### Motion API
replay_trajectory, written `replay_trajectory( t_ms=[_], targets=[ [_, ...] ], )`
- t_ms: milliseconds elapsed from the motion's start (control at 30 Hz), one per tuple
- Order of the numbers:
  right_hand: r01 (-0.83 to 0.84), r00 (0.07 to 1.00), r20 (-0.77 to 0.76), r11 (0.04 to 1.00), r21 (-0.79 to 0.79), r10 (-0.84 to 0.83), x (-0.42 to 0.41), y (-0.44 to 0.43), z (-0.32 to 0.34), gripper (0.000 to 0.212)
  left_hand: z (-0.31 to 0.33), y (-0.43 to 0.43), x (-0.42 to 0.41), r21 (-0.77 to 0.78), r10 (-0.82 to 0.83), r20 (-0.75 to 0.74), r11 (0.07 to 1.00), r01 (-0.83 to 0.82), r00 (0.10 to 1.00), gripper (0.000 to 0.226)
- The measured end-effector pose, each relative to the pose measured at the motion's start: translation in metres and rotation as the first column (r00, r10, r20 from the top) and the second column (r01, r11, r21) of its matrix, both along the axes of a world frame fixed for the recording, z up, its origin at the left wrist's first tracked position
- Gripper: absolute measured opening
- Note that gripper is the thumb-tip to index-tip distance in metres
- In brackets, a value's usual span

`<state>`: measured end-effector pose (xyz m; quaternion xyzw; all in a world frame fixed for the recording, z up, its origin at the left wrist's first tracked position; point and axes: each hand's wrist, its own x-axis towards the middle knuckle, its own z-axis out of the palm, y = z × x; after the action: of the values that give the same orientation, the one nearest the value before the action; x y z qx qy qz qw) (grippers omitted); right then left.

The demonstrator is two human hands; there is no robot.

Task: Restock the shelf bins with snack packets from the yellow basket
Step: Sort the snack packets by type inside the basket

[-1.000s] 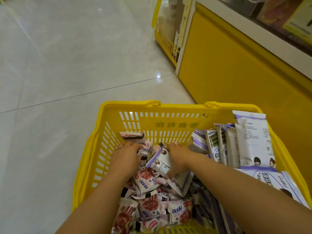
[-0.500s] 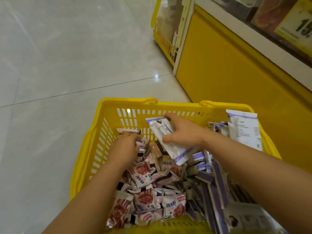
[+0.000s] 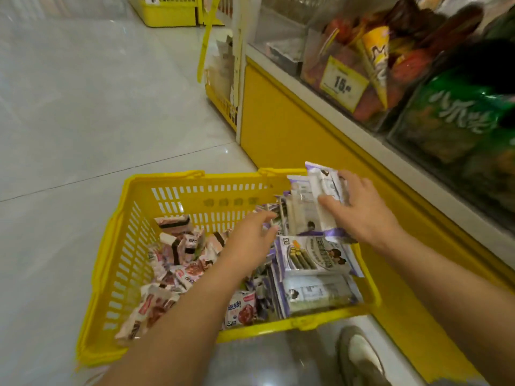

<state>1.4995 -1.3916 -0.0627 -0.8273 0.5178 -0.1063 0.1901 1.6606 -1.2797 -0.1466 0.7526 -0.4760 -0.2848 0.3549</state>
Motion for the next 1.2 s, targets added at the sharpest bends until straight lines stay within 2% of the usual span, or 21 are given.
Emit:
replay_trajectory(
  t_ms=[67, 133, 200, 367, 500, 633, 767, 833, 933, 1067, 1133, 1200],
  targets=[
    [-0.011, 0.991, -0.129, 0.998, 0.066, 0.019, -0.022, 0.013, -0.013, 0.069, 0.001, 0.001, -0.03, 0.075, -0.082, -0.053, 0.994, 0.085, 0.995, 0.045],
    [-0.073, 0.941, -0.318, 0.988, 0.135, 0.113, -0.037, 0.023, -0.026, 0.076, -0.003, 0.004, -0.05, 0.165, -0.147, -0.03, 0.975, 0.15, 0.989, 0.051],
    [-0.146, 0.892, -0.397, 0.97, 0.196, 0.214, -0.045, 0.03, -0.033, 0.082, -0.003, 0.008, -0.059, 0.202, -0.162, -0.001, 0.966, 0.159, 0.987, 0.053],
    [-0.173, 0.865, -0.431, 0.959, 0.224, 0.256, -0.051, 0.035, -0.028, 0.085, -0.001, 0.022, -0.057, 0.159, -0.253, -0.104, 0.95, 0.267, 0.962, 0.052],
    [-0.246, 0.914, -0.324, 0.969, 0.036, 0.244, -0.039, 0.041, -0.015, 0.079, -0.003, 0.035, -0.038, 0.109, -0.217, -0.115, 0.967, 0.229, 0.969, 0.05],
    [-0.39, 0.904, -0.187, 0.921, 0.006, 0.384, -0.002, 0.051, -0.007, 0.06, 0.001, 0.054, 0.003, 0.082, -0.119, 0.029, 0.99, 0.116, 0.992, 0.037],
    [-0.47, 0.857, -0.162, 0.871, 0.146, 0.49, 0.047, 0.064, -0.016, 0.05, 0.01, 0.079, 0.06, 0.137, -0.027, 0.186, 0.991, 0.001, 0.982, 0.034],
    [-0.487, 0.822, -0.205, 0.843, 0.229, 0.531, 0.071, 0.067, -0.025, 0.051, 0.014, 0.094, 0.088, 0.2, -0.063, 0.33, 0.98, -0.005, 0.942, 0.033],
    [-0.502, 0.776, -0.234, 0.799, 0.332, 0.585, 0.106, 0.069, -0.043, 0.05, 0.021, 0.116, 0.13, 0.326, -0.215, 0.537, 0.945, 0.034, 0.815, 0.033],
    [-0.462, 0.728, -0.224, 0.705, 0.539, 0.648, 0.144, 0.078, -0.08, 0.064, 0.025, 0.137, 0.175, 0.411, -0.368, 0.624, 0.905, 0.111, 0.689, 0.033],
    [-0.45, 0.665, -0.243, 0.639, 0.624, 0.706, 0.156, 0.084, -0.102, 0.077, 0.021, 0.143, 0.189, 0.391, -0.408, 0.647, 0.903, 0.179, 0.644, 0.033],
    [-0.428, 0.612, -0.252, 0.582, 0.691, 0.749, 0.162, 0.088, -0.122, 0.089, 0.016, 0.144, 0.195, 0.318, -0.393, 0.651, 0.918, 0.237, 0.649, 0.031]
  ],
)
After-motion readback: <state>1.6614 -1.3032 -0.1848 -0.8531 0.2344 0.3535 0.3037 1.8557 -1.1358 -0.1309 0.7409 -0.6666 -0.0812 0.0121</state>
